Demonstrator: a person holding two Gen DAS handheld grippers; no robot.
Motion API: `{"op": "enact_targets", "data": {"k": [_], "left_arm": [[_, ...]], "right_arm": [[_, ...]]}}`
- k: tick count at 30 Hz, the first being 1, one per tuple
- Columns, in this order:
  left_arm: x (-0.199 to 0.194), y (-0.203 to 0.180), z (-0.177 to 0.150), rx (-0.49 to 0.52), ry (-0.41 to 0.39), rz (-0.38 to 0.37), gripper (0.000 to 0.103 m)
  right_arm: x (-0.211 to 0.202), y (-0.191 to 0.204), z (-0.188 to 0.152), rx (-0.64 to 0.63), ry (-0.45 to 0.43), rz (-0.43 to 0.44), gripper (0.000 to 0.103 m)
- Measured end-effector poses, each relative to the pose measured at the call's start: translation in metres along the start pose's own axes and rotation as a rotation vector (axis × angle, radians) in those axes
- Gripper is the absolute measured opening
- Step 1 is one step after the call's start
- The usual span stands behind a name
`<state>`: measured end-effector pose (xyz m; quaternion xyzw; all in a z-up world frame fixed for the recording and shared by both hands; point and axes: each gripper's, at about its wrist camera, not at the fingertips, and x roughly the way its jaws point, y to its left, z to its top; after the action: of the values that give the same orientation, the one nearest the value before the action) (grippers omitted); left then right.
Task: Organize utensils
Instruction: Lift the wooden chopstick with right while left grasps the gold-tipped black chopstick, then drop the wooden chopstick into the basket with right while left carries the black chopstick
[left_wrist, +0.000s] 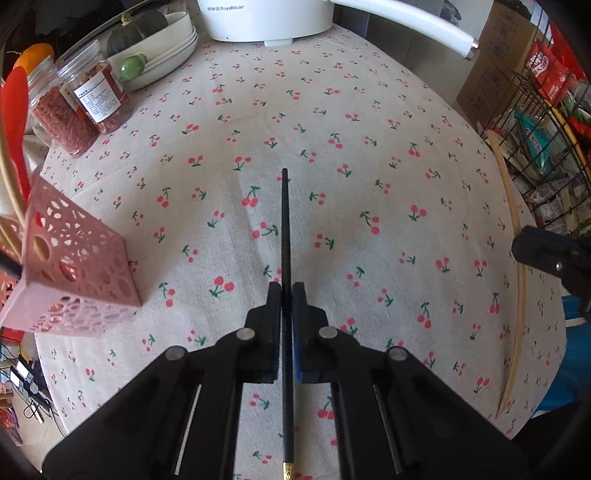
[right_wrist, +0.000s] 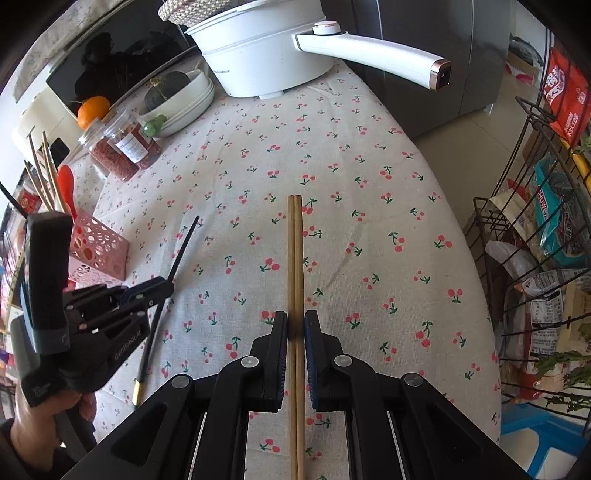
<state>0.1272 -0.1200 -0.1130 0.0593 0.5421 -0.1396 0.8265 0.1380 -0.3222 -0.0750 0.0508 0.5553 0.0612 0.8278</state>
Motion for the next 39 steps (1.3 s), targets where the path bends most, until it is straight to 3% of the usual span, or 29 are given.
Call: {"op": "enact_targets", "data": {"k": [7, 11, 14, 20, 30, 39], "left_arm": [[-0.061, -0.001, -0.033, 0.027, -0.146, -0.052, 0.006], [-0.096, 0.007, -0.050, 0.005, -0.279, -0.064, 0.006], [-0.112, 0.017, -0.052, -0.034, -0.331, -0.107, 0.006], [-0.144, 0.027, -0.061, -0.025, -0.445, -0.107, 0.006], [-0.200, 0.063, -0.062, -0.125, -0.648, -0.105, 0.006], [-0.212, 0.097, -0.069, -0.204, -0.702, -0.092, 0.006]], "right_arm": [[-0.034, 0.016, -0.013, 0.006, -0.100, 0.013, 0.009], [-0.055, 0.028, -0.018, -0.007, -0.156, 0.044, 0.009], [-0.070, 0.041, -0.020, -0.031, -0.212, 0.037, 0.009], [-0.092, 0.070, -0.021, -0.105, -0.310, 0.027, 0.009], [-0.108, 0.119, -0.022, -0.212, -0.403, 0.079, 0.005], [-0.105, 0.136, -0.016, -0.223, -0.405, 0.114, 0.005]]}}
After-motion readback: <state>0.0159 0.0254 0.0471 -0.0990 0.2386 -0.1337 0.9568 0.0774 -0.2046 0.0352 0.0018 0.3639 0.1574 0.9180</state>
